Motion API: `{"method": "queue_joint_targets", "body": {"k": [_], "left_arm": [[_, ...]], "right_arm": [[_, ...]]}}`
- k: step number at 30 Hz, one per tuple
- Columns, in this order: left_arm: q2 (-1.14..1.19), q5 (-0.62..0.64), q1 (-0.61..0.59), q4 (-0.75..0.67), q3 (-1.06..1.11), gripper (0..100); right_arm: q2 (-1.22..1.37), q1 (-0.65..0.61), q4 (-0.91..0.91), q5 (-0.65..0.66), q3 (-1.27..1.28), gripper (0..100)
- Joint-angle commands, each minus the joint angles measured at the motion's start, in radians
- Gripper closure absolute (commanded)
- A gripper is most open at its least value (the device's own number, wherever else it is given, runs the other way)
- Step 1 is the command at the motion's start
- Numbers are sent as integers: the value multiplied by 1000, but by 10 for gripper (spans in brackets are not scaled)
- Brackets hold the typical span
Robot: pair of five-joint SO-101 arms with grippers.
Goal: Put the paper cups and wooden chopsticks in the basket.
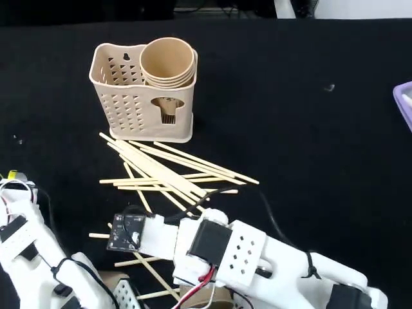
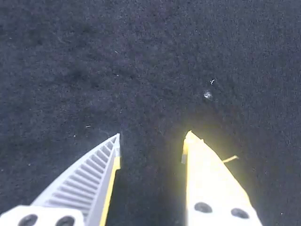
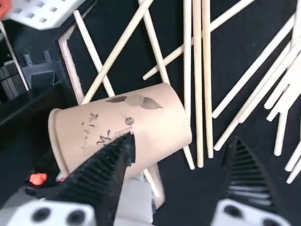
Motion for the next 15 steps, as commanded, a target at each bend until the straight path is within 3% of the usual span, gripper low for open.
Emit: {"method": "queue_joint_targets", "body": {"k": [1, 7, 12, 15], "left_arm": [[-15, 12, -30, -17, -33, 782], [-11, 14, -54, -15, -54, 784], [-11, 14, -54, -15, -58, 784], [-11, 14, -54, -14, -58, 784]], "right_arm": [[1, -123, -3, -115, 1, 691], [8, -284, -44, -176, 25, 691], [8, -256, -61, -176, 31, 691], [8, -141, -106, -146, 56, 691]]}}
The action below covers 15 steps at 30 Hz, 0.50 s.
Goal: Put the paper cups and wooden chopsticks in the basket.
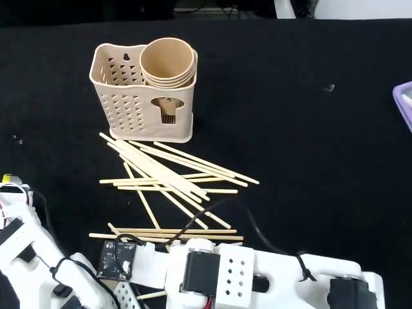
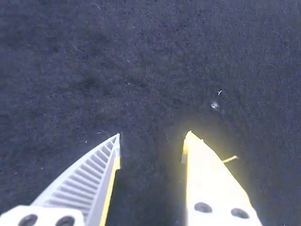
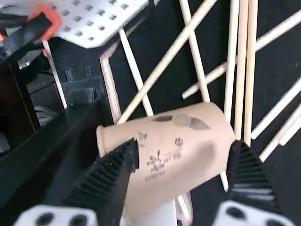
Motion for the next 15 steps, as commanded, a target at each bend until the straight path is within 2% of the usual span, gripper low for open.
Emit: {"method": "queue_joint_targets", "body": {"k": [1, 8, 15], "left_arm": [[-11, 14, -13, -14, -58, 784], [-11, 14, -7, -15, -58, 784], [-11, 14, -5, -17, -58, 784]], "right_arm": [[8, 149, -57, 61, 16, 691], [2, 586, -140, 367, 114, 691], [1, 882, -132, 502, 61, 691]]}}
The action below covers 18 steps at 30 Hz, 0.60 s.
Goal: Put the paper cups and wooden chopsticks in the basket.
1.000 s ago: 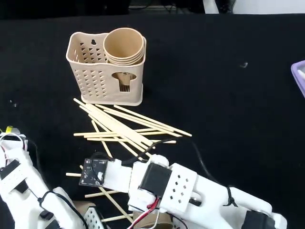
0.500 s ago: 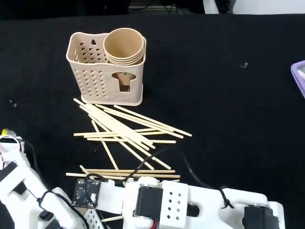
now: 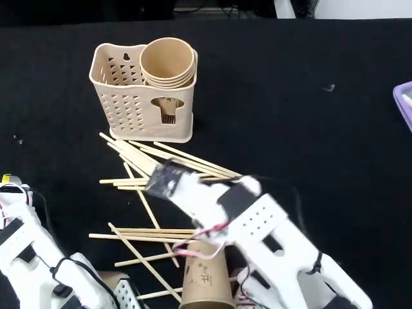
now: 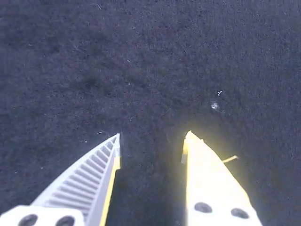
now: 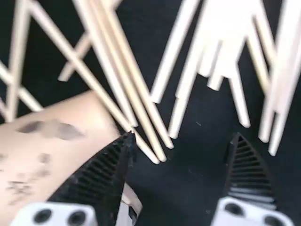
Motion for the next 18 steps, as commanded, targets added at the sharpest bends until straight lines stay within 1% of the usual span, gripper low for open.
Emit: {"method": "queue_joint_targets", "body": {"k": [1, 4, 7, 11, 18], "left_arm": [[-11, 8, -4, -17, -58, 784], [-11, 8, -2, -17, -58, 784], [-11, 8, -2, -17, -59, 784], [-11, 8, -2, -18, -59, 784], [-11, 8, -8, -18, -59, 784]], "right_arm": [[1, 140, -6, 69, -58, 691], [1, 186, 6, 107, -71, 691], [1, 149, 107, 144, -114, 691], [1, -31, 304, 236, -200, 691], [-15, -321, 318, 255, -139, 691]]}}
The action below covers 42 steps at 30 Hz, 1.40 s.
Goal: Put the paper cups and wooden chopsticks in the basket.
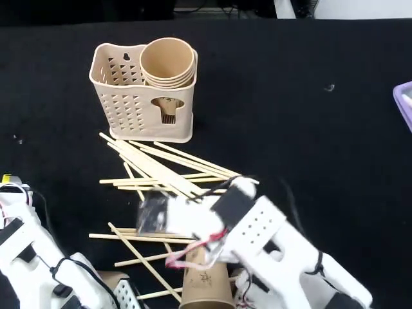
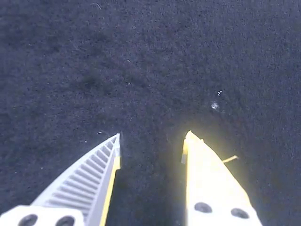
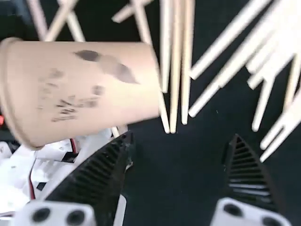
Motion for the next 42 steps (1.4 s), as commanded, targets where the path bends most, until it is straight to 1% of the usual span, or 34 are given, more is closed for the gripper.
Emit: {"method": "queue_joint_targets", "body": {"k": [1, 5, 10, 13, 16, 20, 23, 26, 28, 31, 34, 36, 37, 39, 42], "left_arm": [[-11, 8, -8, -18, -61, 784], [-11, 8, -7, -18, -70, 784], [-11, 8, -2, -18, -73, 784], [-11, 8, -2, -18, -81, 784], [-11, 8, -4, -18, -82, 784], [-11, 8, -12, -20, -97, 784], [-11, 8, -47, -18, -110, 784], [-11, 9, -87, -18, -119, 784], [-11, 29, -96, -18, -120, 784], [-11, 46, -97, -18, -120, 782], [-9, 44, -97, -18, -128, 782], [-9, 41, -90, -15, -128, 780], [-9, 31, -84, -12, -128, 780], [-11, -37, -38, -11, -127, 780], [-17, -153, 90, 12, -122, 780]], "right_arm": [[-35, -147, 26, 14, 16, 691], [-180, -213, -2, 15, 58, 691], [-384, -221, -37, 9, 113, 691], [-463, -229, -37, 15, 125, 691], [-504, -273, -43, 9, 136, 694], [-509, -313, -44, 9, 136, 691], [-481, -348, -51, 3, 148, 691], [-424, -397, -95, -66, 180, 690], [-384, -422, -106, -83, 180, 690], [-341, -413, -114, -95, 171, 690], [-325, -350, -132, -118, 162, 690], [-326, -262, -146, -149, 148, 690], [-326, -204, -149, -166, 137, 690], [-326, -64, -149, -190, 105, 690], [-326, 198, -149, -190, 19, 690]]}}
